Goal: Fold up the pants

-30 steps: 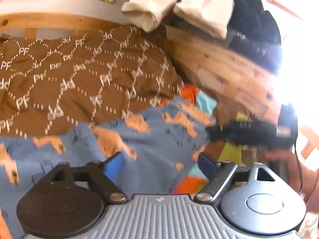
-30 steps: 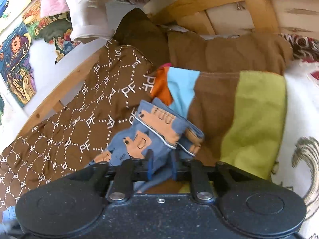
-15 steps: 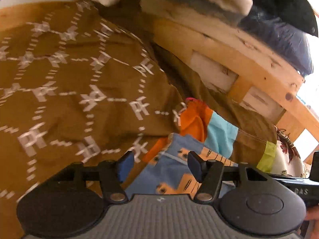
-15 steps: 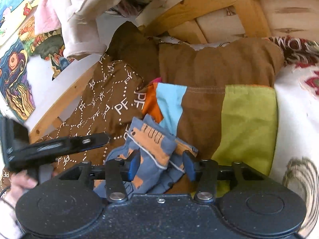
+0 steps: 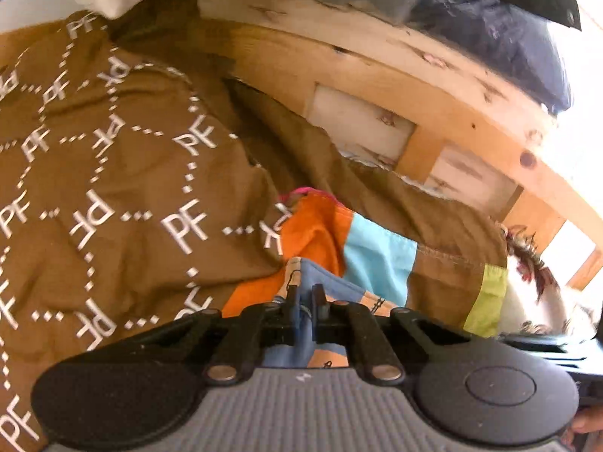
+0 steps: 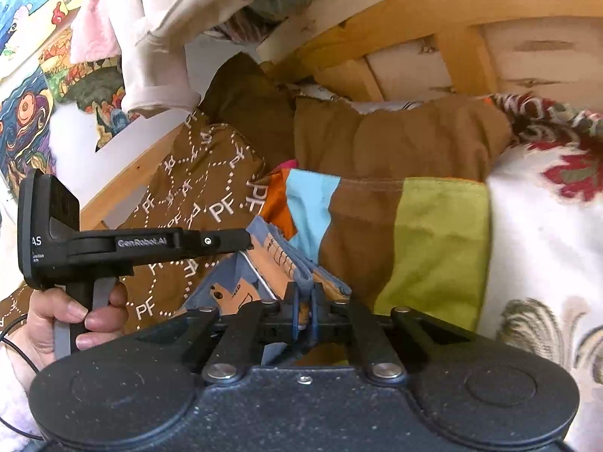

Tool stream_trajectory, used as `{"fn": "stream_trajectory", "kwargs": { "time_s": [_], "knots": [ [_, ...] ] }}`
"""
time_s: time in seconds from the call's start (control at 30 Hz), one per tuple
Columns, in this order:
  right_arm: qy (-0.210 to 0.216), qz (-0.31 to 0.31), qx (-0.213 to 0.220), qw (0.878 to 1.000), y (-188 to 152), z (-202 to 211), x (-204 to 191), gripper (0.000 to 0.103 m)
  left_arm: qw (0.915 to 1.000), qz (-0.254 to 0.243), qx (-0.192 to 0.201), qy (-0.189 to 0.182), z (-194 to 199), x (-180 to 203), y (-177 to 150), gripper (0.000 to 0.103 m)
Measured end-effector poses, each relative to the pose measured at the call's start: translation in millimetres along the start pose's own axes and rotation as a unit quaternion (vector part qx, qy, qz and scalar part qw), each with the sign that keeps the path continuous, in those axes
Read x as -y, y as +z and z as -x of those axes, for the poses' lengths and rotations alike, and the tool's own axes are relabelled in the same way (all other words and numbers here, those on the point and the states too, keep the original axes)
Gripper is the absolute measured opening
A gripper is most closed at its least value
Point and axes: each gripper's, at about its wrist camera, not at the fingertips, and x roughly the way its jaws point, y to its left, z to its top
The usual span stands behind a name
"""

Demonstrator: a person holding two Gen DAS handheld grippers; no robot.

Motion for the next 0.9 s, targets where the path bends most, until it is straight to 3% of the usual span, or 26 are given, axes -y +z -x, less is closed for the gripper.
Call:
{"fn": "stream_trajectory", "kwargs": {
  "time_s": [0.17,0.27,0.37,0.43,0.5,0.57,0.67,0.8,0.9],
  "knots": [
    [-0.012,0.012,-0.001,1.0,1.7,1.5,-0.5,0.006,0.9995,-0.02,-0.005,0.022,-7.4,10.7,2.7,0.006],
    [-0.033,0.013,-0.027,0.999,0.1,-6.0,2.9,0.022,0.999,-0.028,-0.007,0.033,-4.2,13.8,2.4,0.013],
    [-0.033,0.017,-0.022,0.999,-0.8,-2.5,7.0,0.03,0.9981,-0.03,0.004,0.053,13.1,12.0,-4.4,0.023],
    [-0.03,0.039,-0.02,0.999,-0.8,-0.5,4.1,0.046,0.9965,-0.038,0.016,0.073,31.4,9.2,-15.3,0.047],
    [-0.013,0.042,-0.028,0.999,0.4,-2.6,3.1,0.057,0.9941,-0.036,0.028,0.099,52.7,5.8,-30.2,0.059],
    [0.001,0.025,-0.031,0.999,2.4,-5.9,4.3,0.062,0.9916,-0.031,0.031,0.122,75.8,2.4,-49.6,0.059],
    [0.013,-0.013,-0.039,0.999,5.6,-15.5,9.5,0.059,0.9845,-0.019,0.019,0.173,108.4,-7.7,-81.9,0.059],
    [-0.004,-0.046,-0.053,0.998,7.2,-26.8,15.1,0.017,0.9683,0.023,0.012,0.249,146.1,-25.7,-117.3,0.059],
    [-0.006,-0.029,-0.031,0.999,10.3,-18.6,13.2,0.01,0.9554,0.075,0.012,0.286,170.1,-40.3,-136.1,0.059]
  ]
}}
